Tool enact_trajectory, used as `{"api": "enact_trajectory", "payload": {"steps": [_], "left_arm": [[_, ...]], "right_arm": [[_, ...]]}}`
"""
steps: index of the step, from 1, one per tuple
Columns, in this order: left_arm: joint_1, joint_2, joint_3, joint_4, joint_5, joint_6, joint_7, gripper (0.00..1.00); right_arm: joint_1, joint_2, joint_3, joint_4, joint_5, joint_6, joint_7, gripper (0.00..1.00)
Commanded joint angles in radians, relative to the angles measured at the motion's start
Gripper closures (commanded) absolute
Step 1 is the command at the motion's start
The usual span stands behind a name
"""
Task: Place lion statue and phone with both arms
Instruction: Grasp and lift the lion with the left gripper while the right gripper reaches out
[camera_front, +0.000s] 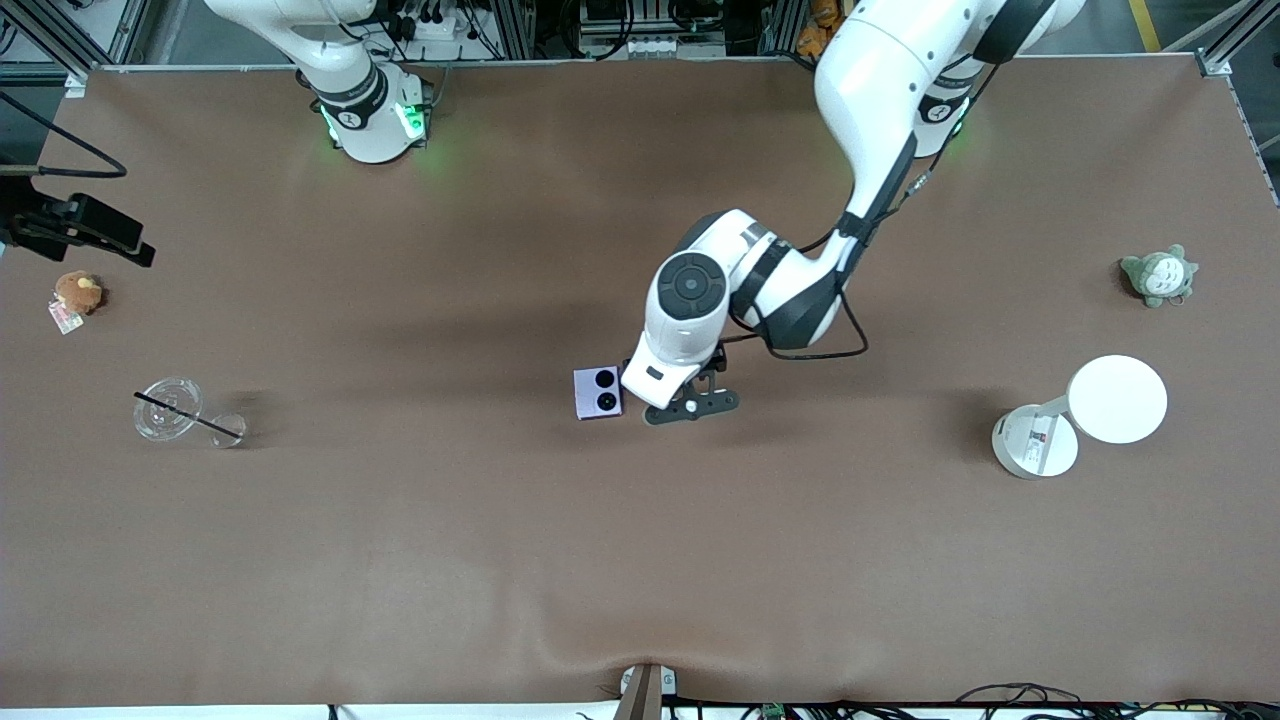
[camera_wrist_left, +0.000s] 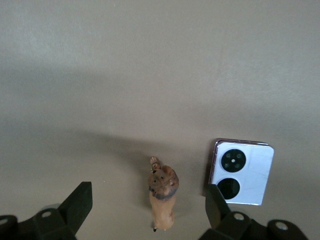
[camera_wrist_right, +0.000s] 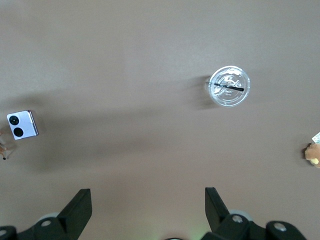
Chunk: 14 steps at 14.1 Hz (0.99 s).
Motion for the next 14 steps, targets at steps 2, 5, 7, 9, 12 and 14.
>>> {"api": "enact_trajectory", "payload": {"steps": [2, 5, 7, 9, 12, 14], "left_arm": [[-0.049, 0.057, 0.028, 0.029, 0.020, 0.041, -0.107, 0.02], [-0.056, 0.080, 0.028, 0.029, 0.024, 0.069, -0.133, 0.08], [-0.056, 0.089, 0.028, 0.029, 0.024, 0.076, -0.135, 0.19], [-0.056, 0.095, 0.028, 0.029, 0.024, 0.089, -0.133, 0.30], [-0.055, 0.101, 0.029, 0.028, 0.031, 0.089, -0.111, 0.74], [-0.046, 0.072, 0.028, 0.027, 0.086, 0.079, -0.057, 1.00]], "right_arm": [[0.049, 0.085, -0.001, 0.022, 0.039, 0.065, 0.013, 0.00], [0.100, 0.144, -0.003, 0.022, 0.041, 0.106, 0.013, 0.00], [0.112, 0.164, -0.001, 0.022, 0.041, 0.123, 0.014, 0.00], [0.112, 0.168, -0.001, 0.022, 0.042, 0.134, 0.014, 0.00], [0.126, 0.196, -0.003, 0.022, 0.056, 0.165, 0.016, 0.00], [0.138, 0.223, -0.003, 0.022, 0.062, 0.195, 0.016, 0.00]]}}
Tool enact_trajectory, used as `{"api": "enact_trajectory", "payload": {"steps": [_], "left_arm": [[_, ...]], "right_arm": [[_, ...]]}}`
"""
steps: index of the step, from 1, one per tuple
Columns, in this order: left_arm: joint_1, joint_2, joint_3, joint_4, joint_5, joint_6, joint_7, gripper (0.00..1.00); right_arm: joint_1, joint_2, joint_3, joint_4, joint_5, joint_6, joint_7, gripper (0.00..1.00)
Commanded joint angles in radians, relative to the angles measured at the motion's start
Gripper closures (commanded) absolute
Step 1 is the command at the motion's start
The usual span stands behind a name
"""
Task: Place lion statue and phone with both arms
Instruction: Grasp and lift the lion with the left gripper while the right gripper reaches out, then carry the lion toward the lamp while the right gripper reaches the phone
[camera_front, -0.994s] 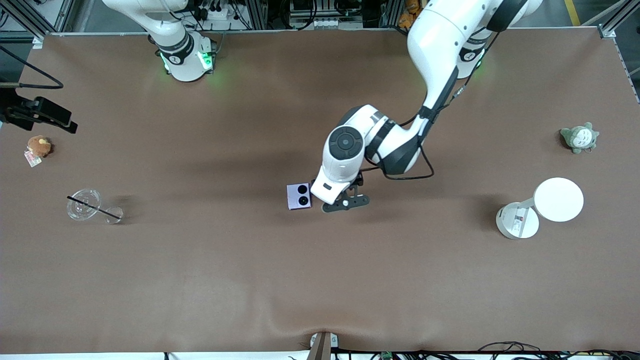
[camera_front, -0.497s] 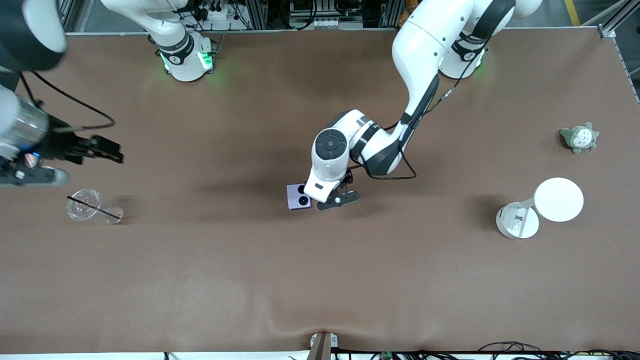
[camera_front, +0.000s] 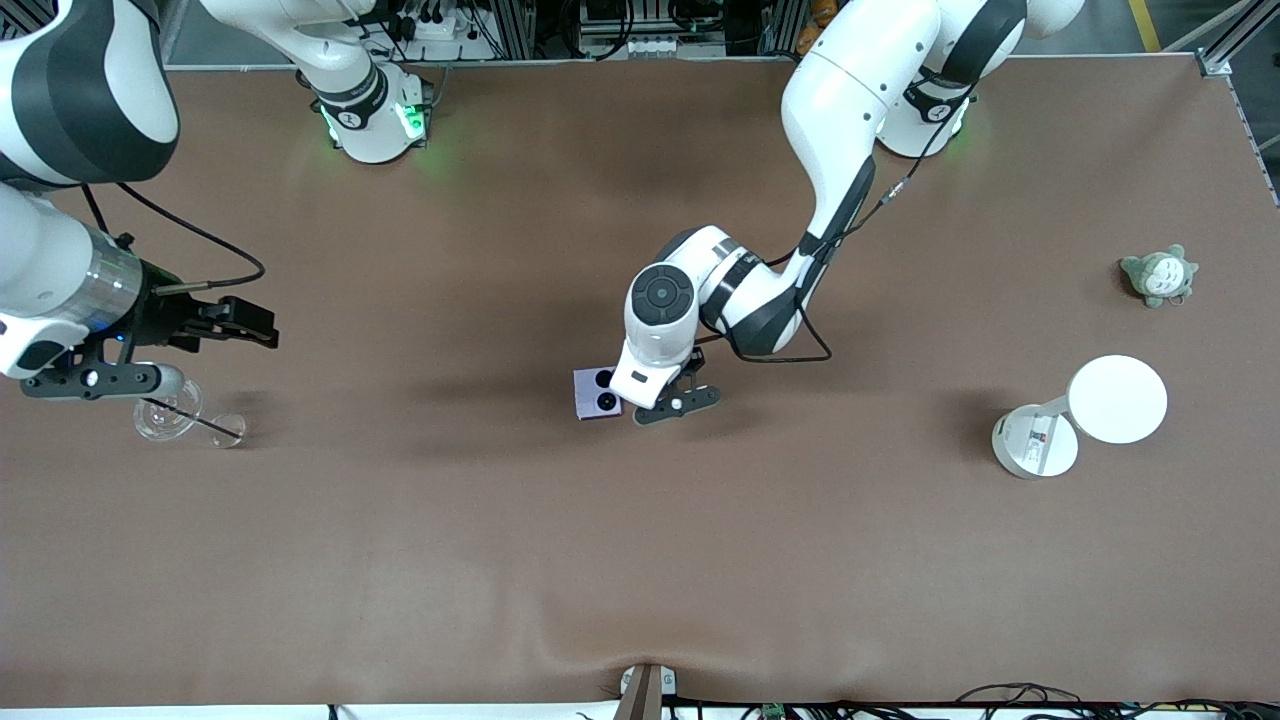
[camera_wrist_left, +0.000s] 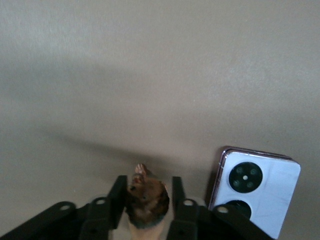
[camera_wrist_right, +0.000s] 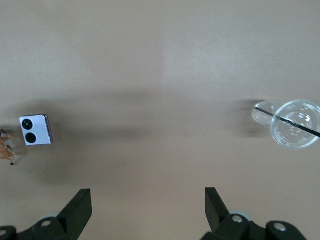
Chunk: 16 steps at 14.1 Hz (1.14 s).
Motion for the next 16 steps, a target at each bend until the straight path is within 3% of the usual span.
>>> {"api": "enact_trajectory", "payload": {"steps": [1, 5, 8, 12, 16], "left_arm": [[0.011, -0.032, 0.008, 0.021, 0.074, -0.017, 0.038, 1.00], [0.101, -0.139, 0.006, 0.018, 0.080, -0.169, 0.214, 1.00], [0.187, -0.207, -0.002, 0.013, 0.063, -0.244, 0.364, 1.00], [0.292, -0.210, -0.002, 0.013, 0.068, -0.250, 0.533, 1.00], [0.370, -0.163, 0.003, 0.014, 0.079, -0.215, 0.668, 1.00]], "right_arm": [[0.032, 0.056, -0.006, 0.022, 0.015, 0.035, 0.012, 0.00], [0.066, 0.109, -0.006, 0.022, 0.017, 0.087, 0.017, 0.00], [0.114, 0.135, -0.006, 0.022, 0.011, 0.149, 0.135, 0.00], [0.123, 0.164, -0.005, 0.023, 0.015, 0.198, 0.170, 0.00], [0.184, 0.224, -0.005, 0.023, 0.132, 0.343, 0.172, 0.00]]}}
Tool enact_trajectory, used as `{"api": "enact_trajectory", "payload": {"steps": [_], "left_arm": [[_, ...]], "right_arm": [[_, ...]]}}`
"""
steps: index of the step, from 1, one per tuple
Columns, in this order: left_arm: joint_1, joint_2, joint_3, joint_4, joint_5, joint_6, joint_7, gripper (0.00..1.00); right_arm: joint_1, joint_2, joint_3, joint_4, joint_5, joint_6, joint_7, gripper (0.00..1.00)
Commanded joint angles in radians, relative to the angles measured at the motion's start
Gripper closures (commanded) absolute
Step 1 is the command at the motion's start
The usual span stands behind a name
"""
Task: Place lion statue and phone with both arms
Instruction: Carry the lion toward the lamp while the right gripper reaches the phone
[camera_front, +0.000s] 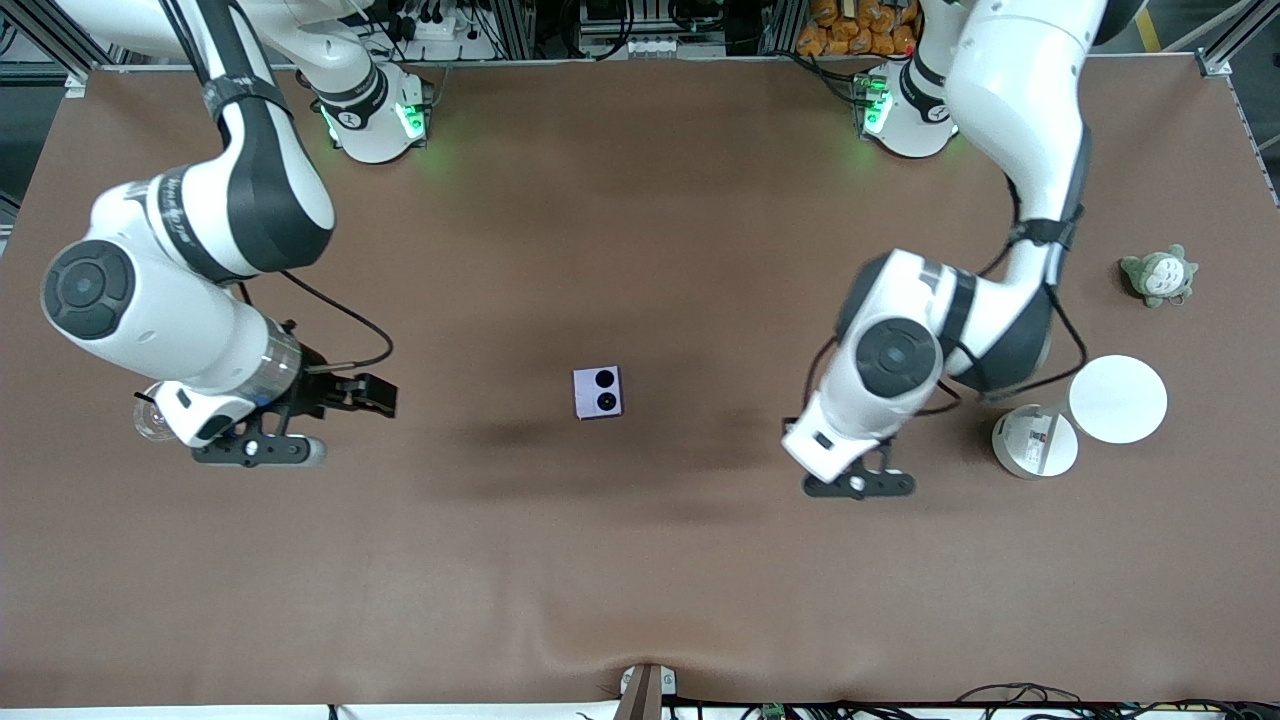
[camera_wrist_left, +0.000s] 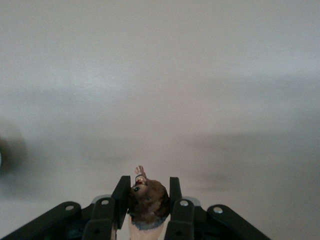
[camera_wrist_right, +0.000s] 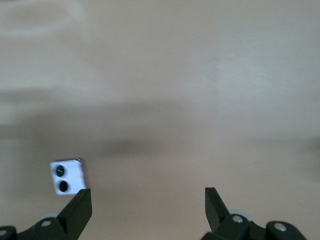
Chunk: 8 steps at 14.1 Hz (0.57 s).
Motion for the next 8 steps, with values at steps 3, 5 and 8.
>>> {"api": "enact_trajectory", "payload": {"steps": [3, 5, 8], "left_arm": [[0.081, 0.015, -0.008, -0.032, 0.016, 0.026, 0.092, 1.00], [0.115, 0.016, -0.008, -0.068, 0.016, 0.029, 0.117, 1.00], [0.183, 0.015, -0.010, -0.118, 0.016, 0.063, 0.131, 1.00]], "right_arm": [[0.051, 0.097, -0.007, 0.023, 0.091, 0.063, 0.087, 0.00], [0.082, 0.106, -0.008, 0.020, 0.087, 0.060, 0.097, 0.00], [0.145, 0.172, -0.008, 0.019, 0.079, 0.065, 0.097, 0.00]]}}
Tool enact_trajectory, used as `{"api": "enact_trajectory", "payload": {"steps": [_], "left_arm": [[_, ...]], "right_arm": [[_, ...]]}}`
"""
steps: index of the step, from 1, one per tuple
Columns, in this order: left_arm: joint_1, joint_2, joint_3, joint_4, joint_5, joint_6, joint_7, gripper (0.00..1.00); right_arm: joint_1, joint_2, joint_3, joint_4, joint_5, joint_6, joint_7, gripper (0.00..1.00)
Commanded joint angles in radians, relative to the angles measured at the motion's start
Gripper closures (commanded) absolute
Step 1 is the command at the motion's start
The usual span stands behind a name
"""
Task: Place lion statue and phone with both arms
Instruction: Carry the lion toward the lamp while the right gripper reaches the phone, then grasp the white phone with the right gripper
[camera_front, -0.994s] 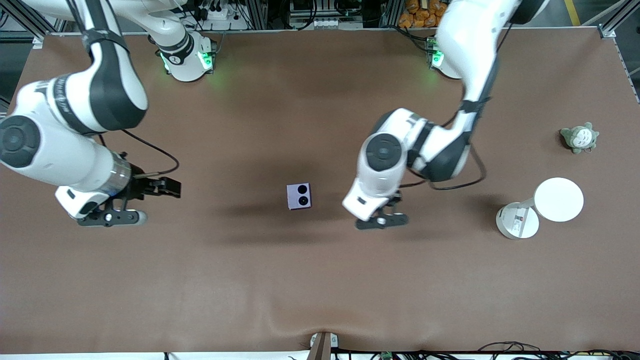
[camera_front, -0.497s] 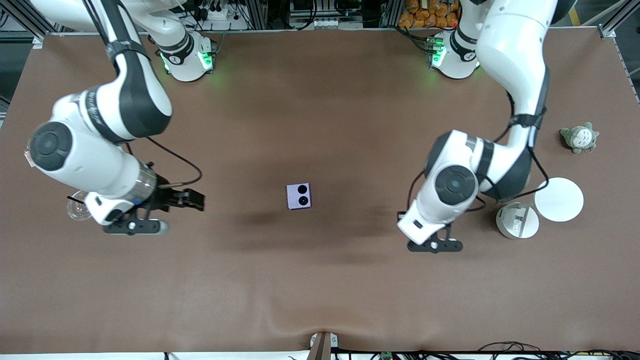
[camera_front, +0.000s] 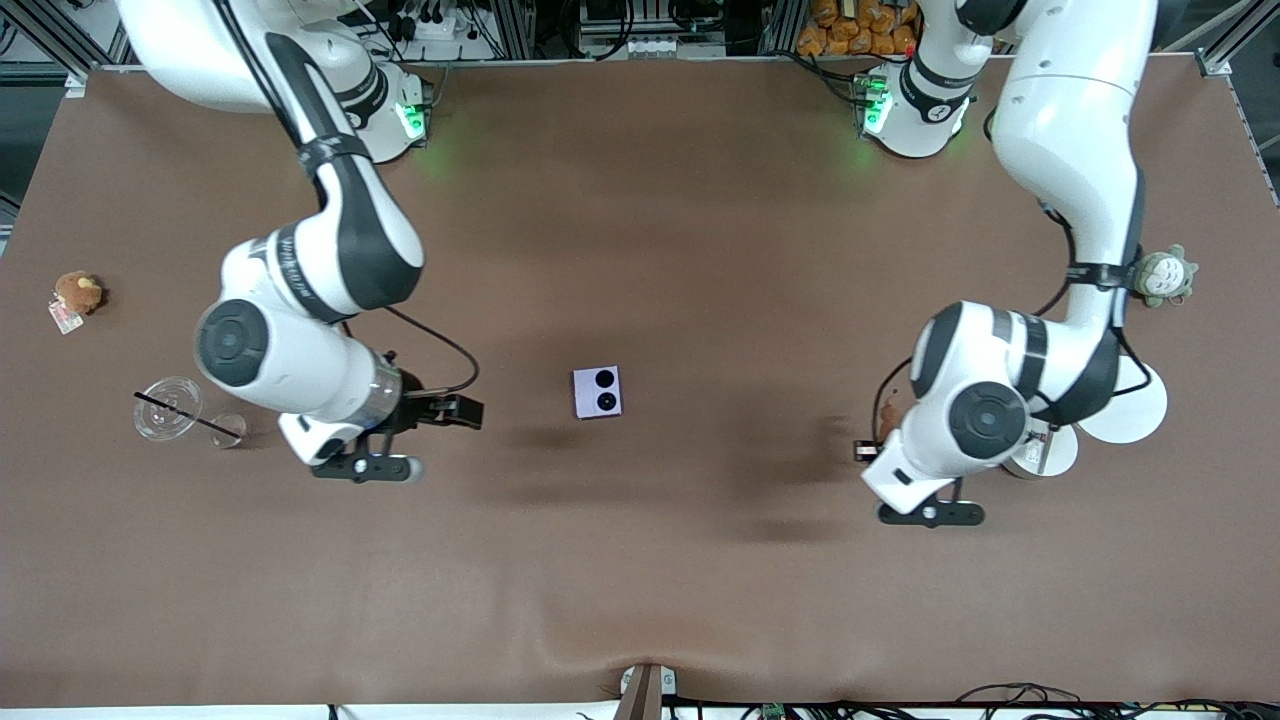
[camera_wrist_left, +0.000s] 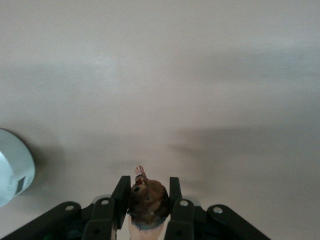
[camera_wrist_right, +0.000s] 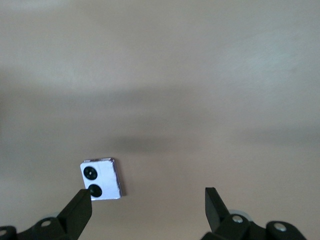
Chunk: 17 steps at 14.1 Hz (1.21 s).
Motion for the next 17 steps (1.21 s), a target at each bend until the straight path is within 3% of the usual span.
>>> {"api": "enact_trajectory", "payload": {"steps": [1, 4, 7, 11, 14, 17], "left_arm": [[0.044, -0.023, -0.011, -0.076, 0.014, 0.055, 0.014, 1.00], [0.108, -0.042, -0.021, -0.162, 0.015, 0.113, 0.026, 1.00], [0.164, -0.074, -0.023, -0.280, 0.017, 0.250, 0.096, 1.00], [0.187, -0.105, -0.021, -0.326, 0.015, 0.266, 0.159, 1.00], [0.188, -0.137, -0.021, -0.356, 0.017, 0.266, 0.162, 1.00], [0.191, -0.139, -0.020, -0.360, 0.015, 0.267, 0.176, 1.00]], "right_arm": [[0.060, 0.063, -0.009, 0.019, 0.015, -0.003, 0.019, 0.00], [0.112, 0.132, -0.008, 0.023, 0.016, 0.003, 0.012, 0.00], [0.200, 0.179, -0.011, 0.013, 0.009, 0.146, 0.018, 0.00], [0.260, 0.222, -0.016, 0.015, -0.003, 0.187, 0.108, 0.00], [0.277, 0.252, -0.014, 0.015, -0.133, 0.214, 0.151, 0.00], [0.292, 0.284, -0.014, 0.013, -0.138, 0.270, 0.153, 0.00]]}}
